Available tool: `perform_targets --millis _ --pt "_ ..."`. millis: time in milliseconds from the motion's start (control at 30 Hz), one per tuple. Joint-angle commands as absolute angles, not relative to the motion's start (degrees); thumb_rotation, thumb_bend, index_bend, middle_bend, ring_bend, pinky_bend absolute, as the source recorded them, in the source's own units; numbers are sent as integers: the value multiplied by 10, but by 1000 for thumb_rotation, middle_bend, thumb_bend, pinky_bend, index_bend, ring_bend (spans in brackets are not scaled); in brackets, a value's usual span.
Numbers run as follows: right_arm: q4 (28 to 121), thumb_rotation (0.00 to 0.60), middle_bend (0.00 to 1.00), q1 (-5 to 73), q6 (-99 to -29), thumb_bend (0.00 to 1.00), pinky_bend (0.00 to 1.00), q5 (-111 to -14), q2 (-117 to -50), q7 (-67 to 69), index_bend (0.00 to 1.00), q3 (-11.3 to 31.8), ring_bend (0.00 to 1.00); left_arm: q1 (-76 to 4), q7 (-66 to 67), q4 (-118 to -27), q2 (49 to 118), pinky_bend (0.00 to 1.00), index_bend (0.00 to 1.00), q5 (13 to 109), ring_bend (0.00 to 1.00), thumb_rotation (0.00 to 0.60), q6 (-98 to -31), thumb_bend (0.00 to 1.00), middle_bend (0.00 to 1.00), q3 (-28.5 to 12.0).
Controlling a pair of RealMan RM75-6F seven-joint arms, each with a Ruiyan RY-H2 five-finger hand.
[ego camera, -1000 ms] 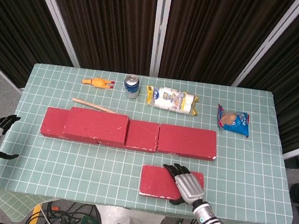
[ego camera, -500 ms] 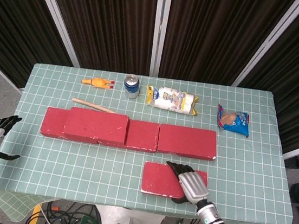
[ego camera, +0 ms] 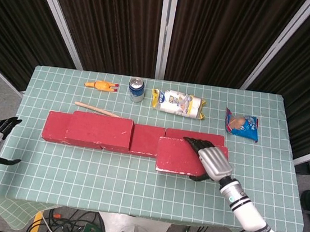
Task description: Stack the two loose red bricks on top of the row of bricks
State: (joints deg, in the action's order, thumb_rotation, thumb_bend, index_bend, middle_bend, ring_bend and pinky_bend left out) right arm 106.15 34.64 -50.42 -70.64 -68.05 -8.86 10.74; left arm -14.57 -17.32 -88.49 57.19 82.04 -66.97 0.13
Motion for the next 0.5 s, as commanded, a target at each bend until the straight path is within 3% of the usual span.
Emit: perform_targets --millis 33,500 --pt "1015 600 207 377 -470 115 249 -714 -669 -69 73 126 159 -141 -165 -891 570 0 7 822 0 600 -682 0 0 -2" --pt "893 600 203 481 -349 114 247 -712 -728 18 73 141 159 -111 -90 -870 610 0 7 828 0 600 -767 0 0 -16"
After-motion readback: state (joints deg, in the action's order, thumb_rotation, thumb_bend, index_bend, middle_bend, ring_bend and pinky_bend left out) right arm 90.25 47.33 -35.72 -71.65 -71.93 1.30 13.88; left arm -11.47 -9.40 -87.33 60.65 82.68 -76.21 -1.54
